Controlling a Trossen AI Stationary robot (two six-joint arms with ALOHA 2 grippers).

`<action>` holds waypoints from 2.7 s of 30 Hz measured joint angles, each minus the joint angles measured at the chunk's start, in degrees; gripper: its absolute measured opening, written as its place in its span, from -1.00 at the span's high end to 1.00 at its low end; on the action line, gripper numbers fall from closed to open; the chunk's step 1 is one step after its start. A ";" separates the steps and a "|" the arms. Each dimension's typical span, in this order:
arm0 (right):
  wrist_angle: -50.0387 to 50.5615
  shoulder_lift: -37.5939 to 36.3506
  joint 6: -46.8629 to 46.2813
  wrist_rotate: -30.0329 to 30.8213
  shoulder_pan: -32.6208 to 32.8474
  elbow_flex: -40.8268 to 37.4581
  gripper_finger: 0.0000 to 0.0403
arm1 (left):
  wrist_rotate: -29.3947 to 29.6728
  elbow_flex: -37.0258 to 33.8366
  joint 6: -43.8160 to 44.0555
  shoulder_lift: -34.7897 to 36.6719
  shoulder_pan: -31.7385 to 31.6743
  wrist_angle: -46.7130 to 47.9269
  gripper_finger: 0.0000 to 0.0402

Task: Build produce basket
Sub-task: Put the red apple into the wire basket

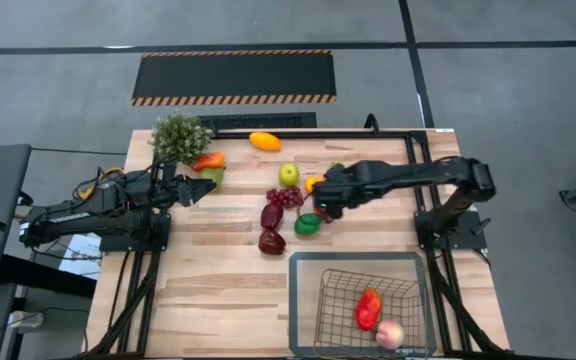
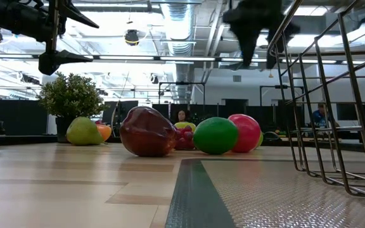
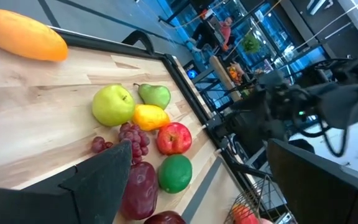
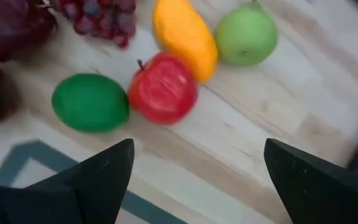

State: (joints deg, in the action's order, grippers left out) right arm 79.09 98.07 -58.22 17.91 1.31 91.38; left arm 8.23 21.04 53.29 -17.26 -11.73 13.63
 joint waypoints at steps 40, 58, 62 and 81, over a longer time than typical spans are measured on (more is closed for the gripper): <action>-42.82 2.35 -7.93 -8.37 -8.60 -26.42 -0.87 | 0.15 0.00 -0.54 0.00 0.02 1.53 -0.79; -41.45 -5.11 0.68 -9.48 -7.87 -23.15 -0.49 | 0.15 0.00 -0.57 0.00 0.00 1.53 -0.79; -40.48 -12.37 2.42 -12.42 -4.48 -21.41 -0.49 | 0.13 0.00 -0.58 0.00 0.02 1.54 -0.79; -41.20 -15.64 -23.67 -3.02 42.42 -20.80 -0.50 | 0.13 0.00 0.87 0.02 0.00 2.41 -0.79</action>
State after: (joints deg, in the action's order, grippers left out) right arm 37.89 82.43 -81.88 14.90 43.74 70.59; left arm 8.36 21.04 54.17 -17.23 -11.73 16.04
